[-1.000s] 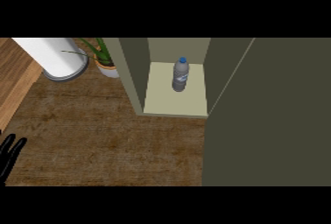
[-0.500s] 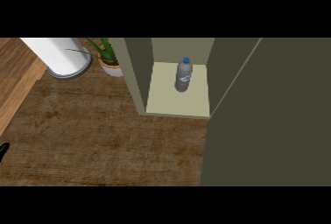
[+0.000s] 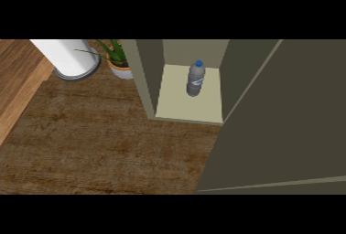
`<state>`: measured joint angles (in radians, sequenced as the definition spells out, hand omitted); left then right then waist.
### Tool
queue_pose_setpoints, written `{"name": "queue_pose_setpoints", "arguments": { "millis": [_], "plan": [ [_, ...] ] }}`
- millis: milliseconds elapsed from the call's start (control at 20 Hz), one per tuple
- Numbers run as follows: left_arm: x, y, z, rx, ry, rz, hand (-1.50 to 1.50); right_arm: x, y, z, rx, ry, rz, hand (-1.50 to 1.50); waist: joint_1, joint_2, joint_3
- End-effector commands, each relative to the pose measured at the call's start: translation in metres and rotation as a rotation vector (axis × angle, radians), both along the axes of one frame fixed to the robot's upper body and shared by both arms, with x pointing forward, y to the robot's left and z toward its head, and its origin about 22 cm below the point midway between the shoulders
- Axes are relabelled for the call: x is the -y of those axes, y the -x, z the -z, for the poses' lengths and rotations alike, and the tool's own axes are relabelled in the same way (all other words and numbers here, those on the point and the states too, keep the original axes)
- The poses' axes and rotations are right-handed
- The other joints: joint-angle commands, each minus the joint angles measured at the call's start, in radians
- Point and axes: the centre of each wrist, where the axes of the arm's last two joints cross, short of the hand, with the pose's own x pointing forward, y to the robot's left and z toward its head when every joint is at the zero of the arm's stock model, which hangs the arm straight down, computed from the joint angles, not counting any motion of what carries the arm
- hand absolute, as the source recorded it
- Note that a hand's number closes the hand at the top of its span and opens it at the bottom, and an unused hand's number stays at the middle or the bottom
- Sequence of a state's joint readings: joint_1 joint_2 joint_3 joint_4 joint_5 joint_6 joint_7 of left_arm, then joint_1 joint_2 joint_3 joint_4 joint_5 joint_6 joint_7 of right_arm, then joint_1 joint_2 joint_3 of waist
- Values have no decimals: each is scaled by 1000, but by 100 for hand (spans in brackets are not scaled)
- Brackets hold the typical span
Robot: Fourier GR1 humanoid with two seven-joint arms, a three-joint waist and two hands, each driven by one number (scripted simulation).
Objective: Pick up the bottled water, place it into the cabinet and close the cabinet
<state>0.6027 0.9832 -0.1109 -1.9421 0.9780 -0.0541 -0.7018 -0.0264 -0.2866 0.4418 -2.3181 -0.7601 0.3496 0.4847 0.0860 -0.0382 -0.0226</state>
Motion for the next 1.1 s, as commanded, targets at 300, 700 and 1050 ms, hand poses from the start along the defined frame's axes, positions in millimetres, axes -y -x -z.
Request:
{"name": "queue_pose_setpoints", "arguments": {
  "millis": [300,700,1050],
  "plan": [
    [-25,7,-4,11,2,21,-150,-93,-16,-41,52,85,5,150,32,23,5],
    [-51,18,-13,41,25,26,-150,-153,-46,-89,43,176,-255,150,33,39,18],
    [-64,49,-10,50,23,-37,-150,-178,-98,-77,-139,210,-181,150,-27,38,22]
  ]
}}
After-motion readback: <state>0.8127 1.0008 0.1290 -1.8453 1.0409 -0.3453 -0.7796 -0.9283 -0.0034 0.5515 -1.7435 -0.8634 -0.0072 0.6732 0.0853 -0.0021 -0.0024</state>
